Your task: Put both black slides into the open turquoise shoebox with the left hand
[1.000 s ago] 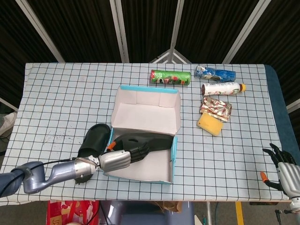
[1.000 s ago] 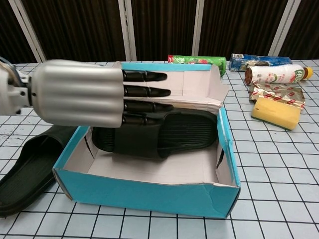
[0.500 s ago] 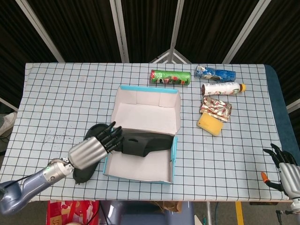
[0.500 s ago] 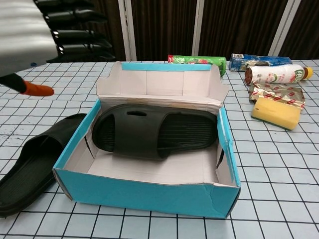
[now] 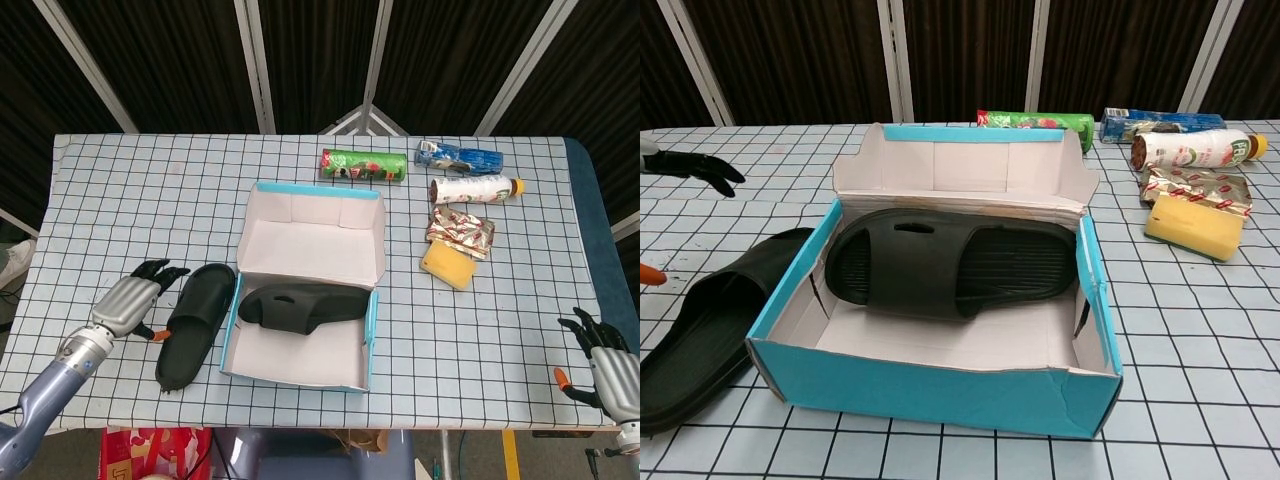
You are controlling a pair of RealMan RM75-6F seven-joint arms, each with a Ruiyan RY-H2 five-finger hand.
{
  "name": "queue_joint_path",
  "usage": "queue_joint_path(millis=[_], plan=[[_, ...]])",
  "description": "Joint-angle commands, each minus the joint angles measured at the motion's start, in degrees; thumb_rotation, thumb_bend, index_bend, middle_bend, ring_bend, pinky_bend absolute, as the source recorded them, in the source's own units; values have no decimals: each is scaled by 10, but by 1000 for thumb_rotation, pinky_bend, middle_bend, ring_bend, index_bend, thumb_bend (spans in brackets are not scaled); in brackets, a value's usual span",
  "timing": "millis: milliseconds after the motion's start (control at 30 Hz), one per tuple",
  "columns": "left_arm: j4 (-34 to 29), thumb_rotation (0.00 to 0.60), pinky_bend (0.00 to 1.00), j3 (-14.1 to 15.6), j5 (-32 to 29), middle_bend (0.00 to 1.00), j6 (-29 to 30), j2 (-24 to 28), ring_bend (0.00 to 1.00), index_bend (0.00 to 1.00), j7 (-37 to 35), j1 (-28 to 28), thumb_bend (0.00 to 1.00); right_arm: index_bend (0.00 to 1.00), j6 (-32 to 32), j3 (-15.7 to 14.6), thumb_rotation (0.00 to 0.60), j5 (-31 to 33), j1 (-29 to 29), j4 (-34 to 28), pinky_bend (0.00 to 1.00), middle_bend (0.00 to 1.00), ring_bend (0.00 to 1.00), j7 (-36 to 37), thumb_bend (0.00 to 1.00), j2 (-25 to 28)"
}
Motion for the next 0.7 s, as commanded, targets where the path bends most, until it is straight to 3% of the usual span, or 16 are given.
queue_joint_path(millis=[33,300,700], plan=[[13,600,0,-15,-35,135,-42,-5,0,100,1,-21,155,187,-1,0,600,2,0,0,70,52,128,-1,392,0],[51,600,0,-30,-60,130,-69,-47,0,97,26,-44,155,188,-8,0,600,7,3,-2,70,52,128,-3,392,1],[101,600,0,-21,-94,154,-96,-107,0,130,94,-70,155,187,-12,-1,600,9,4,-4,70,52,128,-5,392,3]])
